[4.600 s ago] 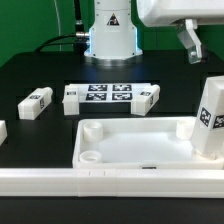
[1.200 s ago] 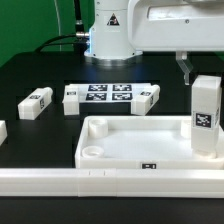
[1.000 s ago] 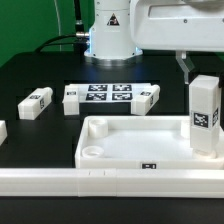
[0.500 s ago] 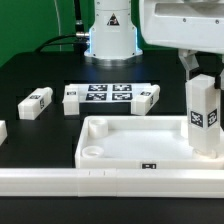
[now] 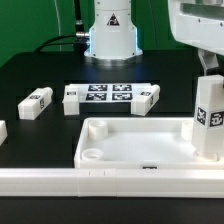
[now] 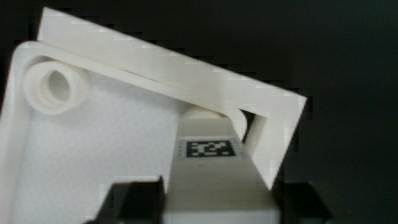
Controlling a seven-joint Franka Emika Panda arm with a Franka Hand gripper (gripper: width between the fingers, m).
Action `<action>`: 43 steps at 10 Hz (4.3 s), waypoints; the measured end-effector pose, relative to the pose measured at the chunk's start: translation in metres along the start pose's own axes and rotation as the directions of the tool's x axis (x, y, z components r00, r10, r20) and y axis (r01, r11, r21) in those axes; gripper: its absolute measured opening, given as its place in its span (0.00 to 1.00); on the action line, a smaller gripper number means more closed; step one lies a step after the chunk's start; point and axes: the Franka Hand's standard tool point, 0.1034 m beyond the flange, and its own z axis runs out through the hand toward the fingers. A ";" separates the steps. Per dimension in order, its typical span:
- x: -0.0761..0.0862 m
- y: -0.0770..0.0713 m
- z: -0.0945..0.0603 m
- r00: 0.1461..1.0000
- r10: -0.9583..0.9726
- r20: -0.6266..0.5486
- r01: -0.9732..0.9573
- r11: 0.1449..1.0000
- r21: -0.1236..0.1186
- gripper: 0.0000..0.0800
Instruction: Assemble desk
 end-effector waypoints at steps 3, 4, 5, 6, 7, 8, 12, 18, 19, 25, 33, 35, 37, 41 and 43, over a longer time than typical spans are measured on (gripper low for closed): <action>-0.002 0.000 0.000 1.000 0.006 0.007 -0.006 1.000 0.000 0.47; 0.000 0.000 -0.001 0.996 -0.085 0.009 0.085 0.996 -0.008 0.69; -0.001 -0.002 -0.002 0.988 -0.157 0.005 0.157 0.988 -0.016 0.69; -0.005 -0.005 -0.002 0.972 -0.234 0.002 0.234 0.972 -0.014 0.79; -0.004 -0.004 -0.001 0.945 -0.327 0.005 0.327 0.945 -0.013 0.81; -0.004 -0.004 -0.001 0.919 -0.394 0.006 0.394 0.919 -0.013 0.81; -0.003 -0.001 0.004 0.699 -0.715 -0.005 0.714 0.699 -0.047 0.81; 0.005 -0.003 0.002 0.176 -0.984 0.013 0.980 0.173 -0.102 0.81; 0.006 -0.002 0.002 0.120 -0.993 0.019 0.988 0.117 -0.101 0.81; 0.008 -0.002 0.002 0.088 -0.996 0.023 0.991 0.086 -0.099 0.36; 0.014 -0.001 0.003 0.633 -0.773 -0.029 0.772 0.634 -0.052 0.36; 0.016 0.000 0.003 0.752 -0.658 -0.042 0.657 0.753 -0.038 0.36; 0.017 -0.001 0.003 0.847 -0.529 -0.046 0.529 0.848 -0.027 0.36; 0.020 -0.001 0.003 0.967 -0.250 -0.042 0.250 0.968 -0.007 0.36; 0.020 -0.001 0.003 0.967 -0.253 -0.042 0.253 0.967 -0.007 0.36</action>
Offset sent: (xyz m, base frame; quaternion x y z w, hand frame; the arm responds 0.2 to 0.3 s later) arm 0.0077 -0.0121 0.0063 -0.0331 0.0128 -0.1629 0.9860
